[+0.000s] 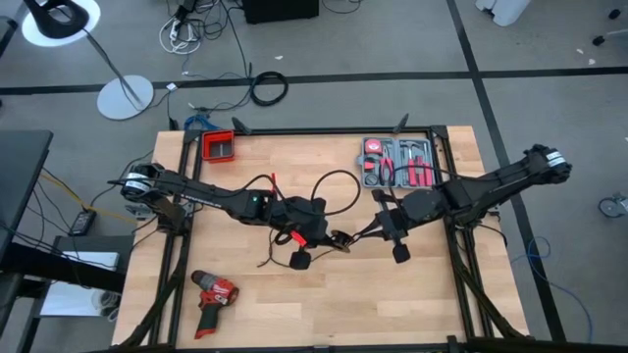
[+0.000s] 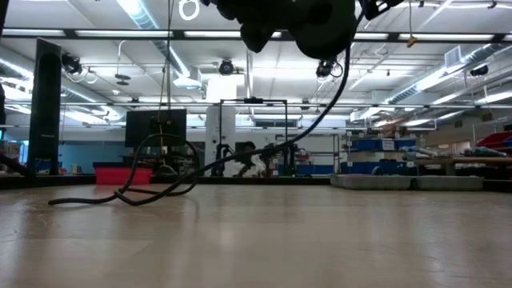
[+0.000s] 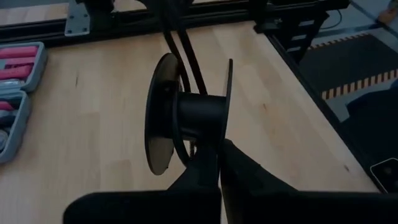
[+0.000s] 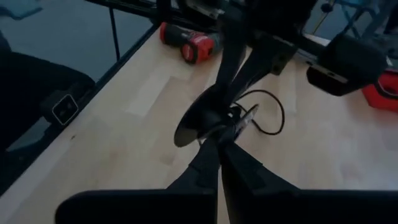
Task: Coil cords
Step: Coil the black wire onto the black spool
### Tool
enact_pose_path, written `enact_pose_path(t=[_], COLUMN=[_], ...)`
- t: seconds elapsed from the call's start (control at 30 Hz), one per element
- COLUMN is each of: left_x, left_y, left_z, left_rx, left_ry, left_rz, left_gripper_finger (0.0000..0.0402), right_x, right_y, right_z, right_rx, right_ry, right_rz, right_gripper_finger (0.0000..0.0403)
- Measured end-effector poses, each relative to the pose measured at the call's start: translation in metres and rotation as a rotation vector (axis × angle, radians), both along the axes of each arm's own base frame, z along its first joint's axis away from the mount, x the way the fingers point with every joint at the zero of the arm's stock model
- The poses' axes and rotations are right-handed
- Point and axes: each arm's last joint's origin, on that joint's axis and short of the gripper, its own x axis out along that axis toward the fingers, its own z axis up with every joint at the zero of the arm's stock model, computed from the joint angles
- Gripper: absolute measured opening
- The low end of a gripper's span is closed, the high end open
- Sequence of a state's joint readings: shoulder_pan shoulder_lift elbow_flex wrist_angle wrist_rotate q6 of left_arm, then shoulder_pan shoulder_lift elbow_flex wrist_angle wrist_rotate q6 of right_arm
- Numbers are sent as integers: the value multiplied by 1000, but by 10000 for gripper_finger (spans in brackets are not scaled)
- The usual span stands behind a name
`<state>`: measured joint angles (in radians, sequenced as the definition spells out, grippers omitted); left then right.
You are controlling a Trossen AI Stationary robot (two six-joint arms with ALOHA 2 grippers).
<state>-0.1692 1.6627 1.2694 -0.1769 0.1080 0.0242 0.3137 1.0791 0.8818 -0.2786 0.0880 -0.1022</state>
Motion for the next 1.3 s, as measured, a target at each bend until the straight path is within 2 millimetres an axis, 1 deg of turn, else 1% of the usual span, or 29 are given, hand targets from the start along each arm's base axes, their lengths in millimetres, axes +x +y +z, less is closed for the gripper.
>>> enact_pose_path(t=[0.2,0.53,0.73,1.0,1.17,1.3], left_x=[0,1,3,4,5,5], left_y=[3,2,2,1,1,0], left_z=[0,2,5,7,8,9], left_rx=[1,-19,-28,-37,-37,-24], left_ry=[1,-12,-50,-75,-95,-109], left_rz=[5,-4,-6,-16,-23,-39], left_gripper_finger=[0,0,0,0,0,0], right_x=[-1,0,10,29,40,44], right_y=[-3,-10,-9,-9,-10,-12], right_z=[2,1,6,1,-3,-7], right_rx=[36,-48,-71,-186,-191,-186], right_ry=[47,32,-63,-129,-158,-148], right_rz=[16,35,48,37,25,46], right_gripper_finger=[3,4,4,6,21,40])
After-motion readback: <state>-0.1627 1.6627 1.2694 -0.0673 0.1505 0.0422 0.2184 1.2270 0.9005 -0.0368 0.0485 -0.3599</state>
